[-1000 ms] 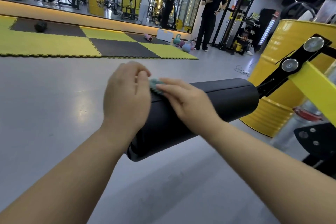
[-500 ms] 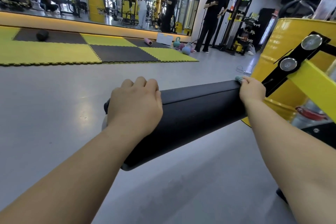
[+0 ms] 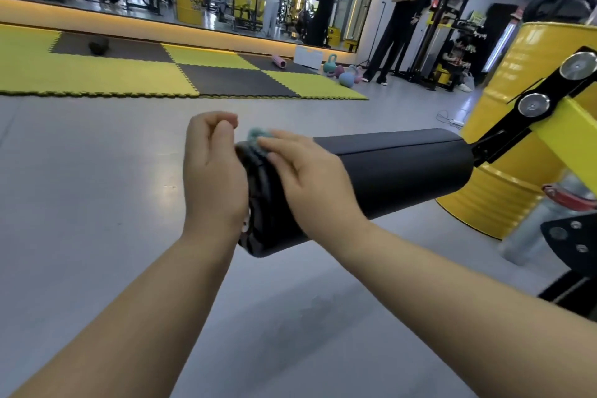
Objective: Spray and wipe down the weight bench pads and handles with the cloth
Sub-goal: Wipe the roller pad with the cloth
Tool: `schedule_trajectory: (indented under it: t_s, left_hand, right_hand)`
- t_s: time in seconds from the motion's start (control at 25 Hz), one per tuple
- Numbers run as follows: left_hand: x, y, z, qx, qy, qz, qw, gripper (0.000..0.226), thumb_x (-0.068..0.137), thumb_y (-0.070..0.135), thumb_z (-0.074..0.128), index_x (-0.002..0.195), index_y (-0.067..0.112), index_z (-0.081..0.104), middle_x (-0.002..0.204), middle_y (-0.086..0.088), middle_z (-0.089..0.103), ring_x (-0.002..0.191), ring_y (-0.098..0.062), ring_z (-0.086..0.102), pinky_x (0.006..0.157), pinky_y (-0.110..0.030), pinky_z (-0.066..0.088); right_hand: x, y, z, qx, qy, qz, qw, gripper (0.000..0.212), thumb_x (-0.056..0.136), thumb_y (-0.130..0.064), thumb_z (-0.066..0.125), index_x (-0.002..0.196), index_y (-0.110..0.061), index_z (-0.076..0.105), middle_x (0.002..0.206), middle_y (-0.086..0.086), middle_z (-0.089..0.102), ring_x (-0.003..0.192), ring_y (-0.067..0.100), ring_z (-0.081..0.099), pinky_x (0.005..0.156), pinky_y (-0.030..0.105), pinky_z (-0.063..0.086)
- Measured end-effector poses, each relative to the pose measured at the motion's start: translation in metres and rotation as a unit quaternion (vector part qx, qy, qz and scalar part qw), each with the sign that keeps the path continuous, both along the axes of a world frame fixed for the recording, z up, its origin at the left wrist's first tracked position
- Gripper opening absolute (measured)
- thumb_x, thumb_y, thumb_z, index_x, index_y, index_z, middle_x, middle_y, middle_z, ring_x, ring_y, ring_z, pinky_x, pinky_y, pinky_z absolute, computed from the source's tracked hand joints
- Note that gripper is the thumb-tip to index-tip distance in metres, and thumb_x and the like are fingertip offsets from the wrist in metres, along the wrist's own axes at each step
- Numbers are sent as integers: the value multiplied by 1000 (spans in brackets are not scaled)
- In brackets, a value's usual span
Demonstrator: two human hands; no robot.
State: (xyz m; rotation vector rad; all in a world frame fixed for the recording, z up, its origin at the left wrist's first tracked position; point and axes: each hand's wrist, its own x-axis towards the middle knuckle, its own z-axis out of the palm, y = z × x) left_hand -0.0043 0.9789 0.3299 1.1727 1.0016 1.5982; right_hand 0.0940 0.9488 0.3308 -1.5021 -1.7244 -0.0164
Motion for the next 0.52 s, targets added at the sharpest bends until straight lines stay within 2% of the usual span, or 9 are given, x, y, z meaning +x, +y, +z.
schedule_trajectory:
  t_s: [0.04,0.12,0.24,0.28,0.36,0.4,0.44,0.48,0.52]
  left_hand:
    - [-9,-6,-6,-21,-32,13,999,22,97,21,35,92,29,54,92,21,55,88,11,52,79,-12,43]
    - [-24,-19,-20,-31,-67,42,996,21,98,27,33,98,33,53,100,22,54,101,5,51,88,-18,42]
    - [-30,-33,-31,26,-53,40,997,25,96,41,33,117,40,45,130,15,45,122,2,41,99,-19,36]
    - [-30,-32,-30,57,-57,9,997,30,90,50,37,119,45,43,136,15,40,127,0,38,103,-23,35]
    - [-27,-25,-29,93,-74,-67,991,41,77,59,46,117,52,41,141,10,38,132,-9,38,108,-36,36]
    - [-25,-21,-31,95,-73,-89,989,45,75,59,49,118,49,43,140,7,40,132,-12,41,108,-39,37]
    - [-23,-17,-36,95,-55,-94,989,47,77,56,51,123,44,44,139,5,42,130,-11,43,108,-39,38]
    - [-20,-12,-42,95,-25,-82,992,47,84,48,51,129,37,43,139,5,44,129,-9,44,108,-38,38]
    - [-17,-8,-48,95,0,-64,993,46,90,36,49,134,31,40,139,5,44,128,-7,43,108,-37,38]
  right_hand:
    - [-13,-3,3,-18,18,37,999,27,95,-14,50,118,-16,66,123,-3,62,115,7,52,99,16,35]
    - [-34,-6,16,-45,97,84,991,27,96,-16,50,118,-17,65,111,-6,67,99,0,55,89,10,40]
    - [-59,1,30,-82,279,87,953,27,99,-24,44,119,-21,62,93,-8,63,75,3,54,68,22,48]
    - [-65,6,31,-121,360,94,920,27,99,-27,43,118,-21,61,92,-6,62,74,6,54,64,24,48]
    - [-74,11,32,-220,524,134,812,30,99,-34,42,111,-15,61,89,3,62,74,14,59,64,26,51]
    - [-74,13,32,-246,566,149,772,35,99,-38,42,108,-11,62,90,7,63,77,18,62,67,28,53]
    - [-69,15,33,-251,573,150,765,40,98,-41,41,109,-9,62,97,10,64,81,20,63,68,28,54]
    - [-61,16,34,-240,565,144,776,41,98,-41,40,116,-9,59,110,11,63,87,18,64,70,26,55]
    - [-50,16,37,-216,524,134,813,40,98,-38,42,125,-11,54,126,7,57,98,15,62,79,25,54]
